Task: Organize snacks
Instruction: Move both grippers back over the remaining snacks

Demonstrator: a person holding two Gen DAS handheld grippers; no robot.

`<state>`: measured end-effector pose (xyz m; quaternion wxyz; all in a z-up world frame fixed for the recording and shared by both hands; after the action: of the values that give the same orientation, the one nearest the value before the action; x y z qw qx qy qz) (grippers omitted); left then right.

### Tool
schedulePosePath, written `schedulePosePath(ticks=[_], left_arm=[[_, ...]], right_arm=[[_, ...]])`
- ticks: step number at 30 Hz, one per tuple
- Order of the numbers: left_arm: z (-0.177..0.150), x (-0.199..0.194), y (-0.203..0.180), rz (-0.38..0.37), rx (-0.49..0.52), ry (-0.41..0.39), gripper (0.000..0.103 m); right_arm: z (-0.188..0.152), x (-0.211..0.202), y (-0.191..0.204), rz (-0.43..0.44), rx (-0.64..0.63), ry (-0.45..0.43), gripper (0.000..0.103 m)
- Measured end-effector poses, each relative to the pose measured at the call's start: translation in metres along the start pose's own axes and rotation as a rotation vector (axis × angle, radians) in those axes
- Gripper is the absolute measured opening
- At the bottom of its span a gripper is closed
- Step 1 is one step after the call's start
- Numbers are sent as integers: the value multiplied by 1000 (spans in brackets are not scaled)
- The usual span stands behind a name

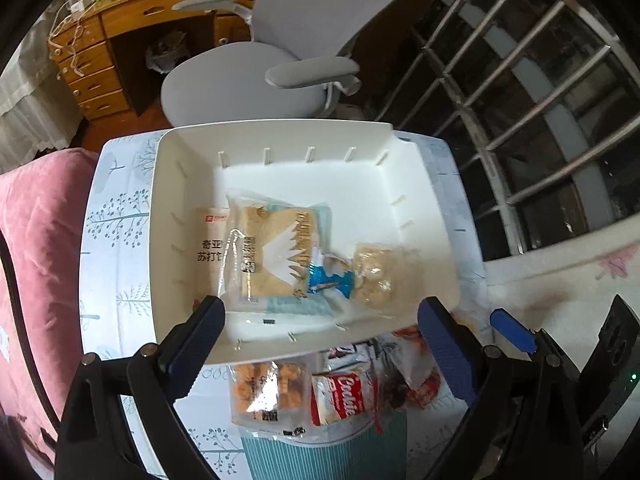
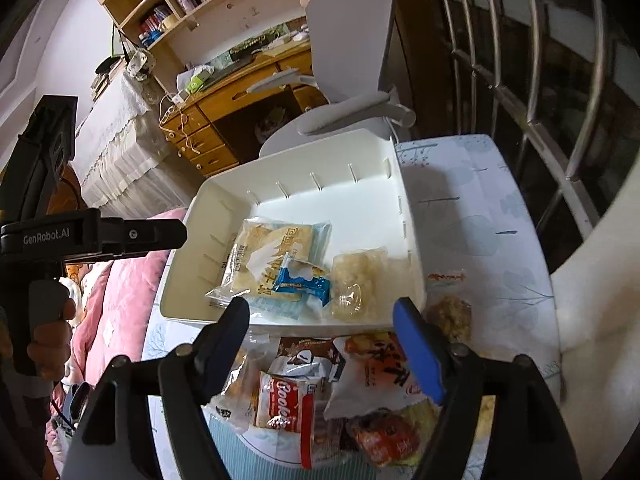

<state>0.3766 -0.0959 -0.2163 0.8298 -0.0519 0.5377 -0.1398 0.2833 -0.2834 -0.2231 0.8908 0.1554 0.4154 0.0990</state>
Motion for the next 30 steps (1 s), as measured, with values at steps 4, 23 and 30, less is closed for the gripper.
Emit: schedulePosePath(ticks=[4,23,30], left_arm=[[-8,-20,-2,-29,16,-29,97],[-124,-86,23,-81,46,-80,97],[-170,-83,30,-70,28,-3,96]], right_arm=[[-7,-18,4,-9,9,-27,79],[-107,-82,36,-73,69,-53,79],[-149,-98,34,-102,135,-27,79]])
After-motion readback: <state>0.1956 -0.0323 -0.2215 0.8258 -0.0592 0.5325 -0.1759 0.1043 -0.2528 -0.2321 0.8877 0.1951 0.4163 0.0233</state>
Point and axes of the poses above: each gripper's, at about its wrist camera, not at the fingertips, and x roughly the way its jaws point, y to its left, z to its top, the point moved 6 cm from there along x, roughly the way its jaws point, and after that the axes turned 8 degrees about -y, right-handed, at the moved point
